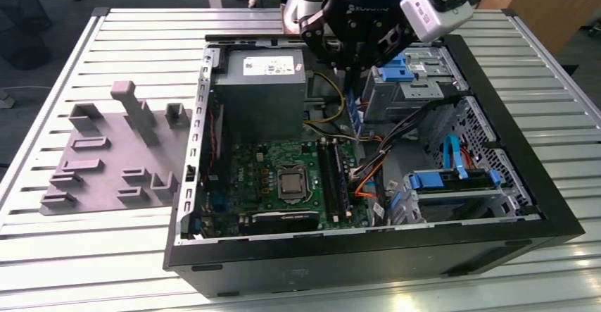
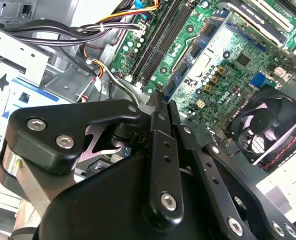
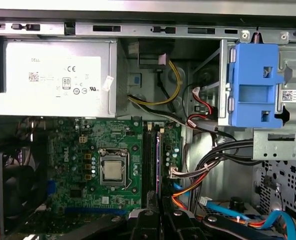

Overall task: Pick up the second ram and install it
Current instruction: 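Insert the second ram into the second slot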

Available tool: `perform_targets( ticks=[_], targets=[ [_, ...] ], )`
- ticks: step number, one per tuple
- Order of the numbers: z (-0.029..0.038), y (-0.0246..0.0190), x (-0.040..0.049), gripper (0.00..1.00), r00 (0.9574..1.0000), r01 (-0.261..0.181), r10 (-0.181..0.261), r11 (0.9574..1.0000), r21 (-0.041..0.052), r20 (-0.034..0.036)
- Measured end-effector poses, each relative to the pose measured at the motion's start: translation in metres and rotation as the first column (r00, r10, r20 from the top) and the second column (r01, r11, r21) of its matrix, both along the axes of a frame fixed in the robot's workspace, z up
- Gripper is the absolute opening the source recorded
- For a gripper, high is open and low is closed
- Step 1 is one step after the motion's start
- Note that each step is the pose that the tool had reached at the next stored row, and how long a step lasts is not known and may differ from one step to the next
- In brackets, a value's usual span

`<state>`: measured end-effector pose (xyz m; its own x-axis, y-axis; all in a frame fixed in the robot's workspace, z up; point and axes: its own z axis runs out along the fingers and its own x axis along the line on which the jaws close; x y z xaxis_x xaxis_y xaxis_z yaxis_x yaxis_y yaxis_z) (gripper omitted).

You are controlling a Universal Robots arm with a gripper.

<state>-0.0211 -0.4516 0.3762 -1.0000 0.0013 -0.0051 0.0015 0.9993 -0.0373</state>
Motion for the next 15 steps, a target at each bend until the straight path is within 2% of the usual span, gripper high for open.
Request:
perform_targets(
  ticks=[5, 7, 10, 15],
  targets=[
    [-0.0077, -0.0001, 0.0000, 0.14, 1.0000, 0.000, 0.000, 1.0000, 0.0001, 0.0000],
    [-0.0110, -0.0009, 0.0001, 0.14, 1.0000, 0.000, 0.000, 1.0000, 0.0045, 0.0000],
    [-0.0149, -0.0022, 0.0000, 0.14, 1.0000, 0.000, 0.000, 0.9999, 0.0173, 0.0001],
    [-0.0211, -0.0026, 0.0000, 0.14, 1.0000, 0.000, 0.000, 0.9998, 0.0182, 0.0000]
  ],
)
